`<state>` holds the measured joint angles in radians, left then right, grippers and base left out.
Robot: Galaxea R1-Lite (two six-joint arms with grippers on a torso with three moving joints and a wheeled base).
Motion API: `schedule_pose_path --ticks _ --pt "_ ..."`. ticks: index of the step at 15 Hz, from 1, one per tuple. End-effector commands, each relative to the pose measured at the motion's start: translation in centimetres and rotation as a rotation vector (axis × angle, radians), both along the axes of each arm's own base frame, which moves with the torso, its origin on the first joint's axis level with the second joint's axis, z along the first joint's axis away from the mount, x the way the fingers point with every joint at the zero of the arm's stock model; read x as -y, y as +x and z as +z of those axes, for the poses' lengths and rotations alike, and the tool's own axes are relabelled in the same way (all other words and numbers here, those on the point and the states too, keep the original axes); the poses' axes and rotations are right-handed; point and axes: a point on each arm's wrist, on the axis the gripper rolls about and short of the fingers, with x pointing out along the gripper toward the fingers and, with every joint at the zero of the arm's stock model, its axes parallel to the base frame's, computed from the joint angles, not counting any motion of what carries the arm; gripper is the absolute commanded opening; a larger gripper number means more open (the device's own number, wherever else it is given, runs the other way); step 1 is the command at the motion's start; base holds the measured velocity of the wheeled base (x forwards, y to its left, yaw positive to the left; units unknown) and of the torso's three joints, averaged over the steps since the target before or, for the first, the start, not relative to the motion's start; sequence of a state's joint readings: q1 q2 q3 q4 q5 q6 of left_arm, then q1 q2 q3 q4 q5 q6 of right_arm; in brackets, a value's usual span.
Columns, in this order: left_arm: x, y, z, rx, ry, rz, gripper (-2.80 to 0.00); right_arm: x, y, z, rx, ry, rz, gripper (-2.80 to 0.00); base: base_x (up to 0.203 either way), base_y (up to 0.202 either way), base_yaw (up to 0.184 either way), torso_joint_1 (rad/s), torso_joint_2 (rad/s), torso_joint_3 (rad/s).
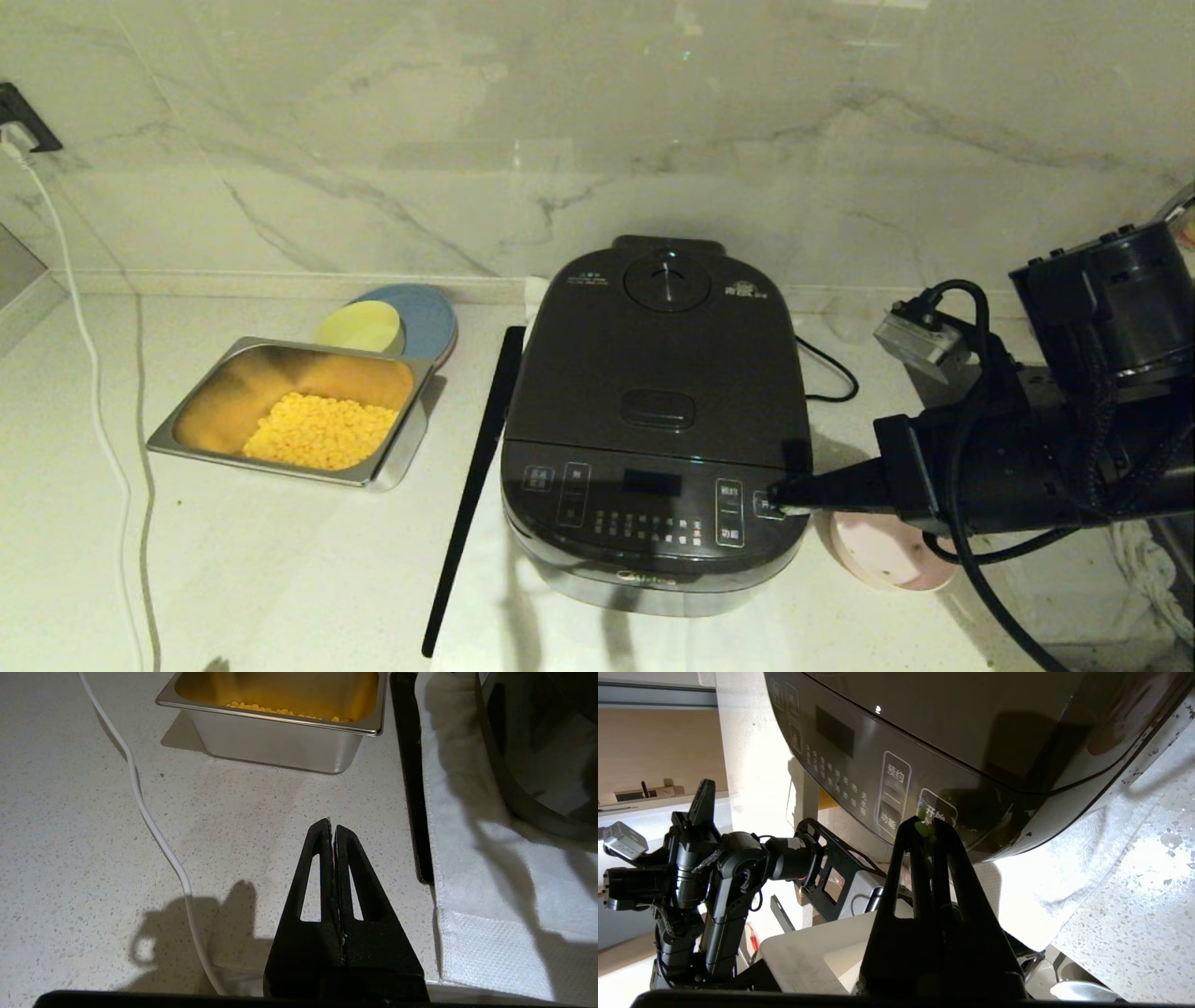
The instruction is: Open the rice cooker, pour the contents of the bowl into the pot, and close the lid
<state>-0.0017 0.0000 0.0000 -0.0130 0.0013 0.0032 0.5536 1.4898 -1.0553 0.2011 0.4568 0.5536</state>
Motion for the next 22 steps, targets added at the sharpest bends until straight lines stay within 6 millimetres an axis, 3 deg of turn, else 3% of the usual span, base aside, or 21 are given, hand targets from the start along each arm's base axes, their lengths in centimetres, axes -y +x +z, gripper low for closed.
schedule_pose_path --ticks 1,22 --pt "0.0 0.1 -0.2 -0.008 0.000 0.000 -2.80 0.0 0.0 0.0 -0.003 0.002 0.000 -2.80 0.000 0.000 0.000 0.000 0.00 0.000" --pt "0.0 0.1 -0.2 -0.008 0.000 0.000 -2.80 -0.7 0.6 -1.2 -0.029 -0.015 0.009 -2.80 0.000 0.000 0.000 0.000 0.00 0.000"
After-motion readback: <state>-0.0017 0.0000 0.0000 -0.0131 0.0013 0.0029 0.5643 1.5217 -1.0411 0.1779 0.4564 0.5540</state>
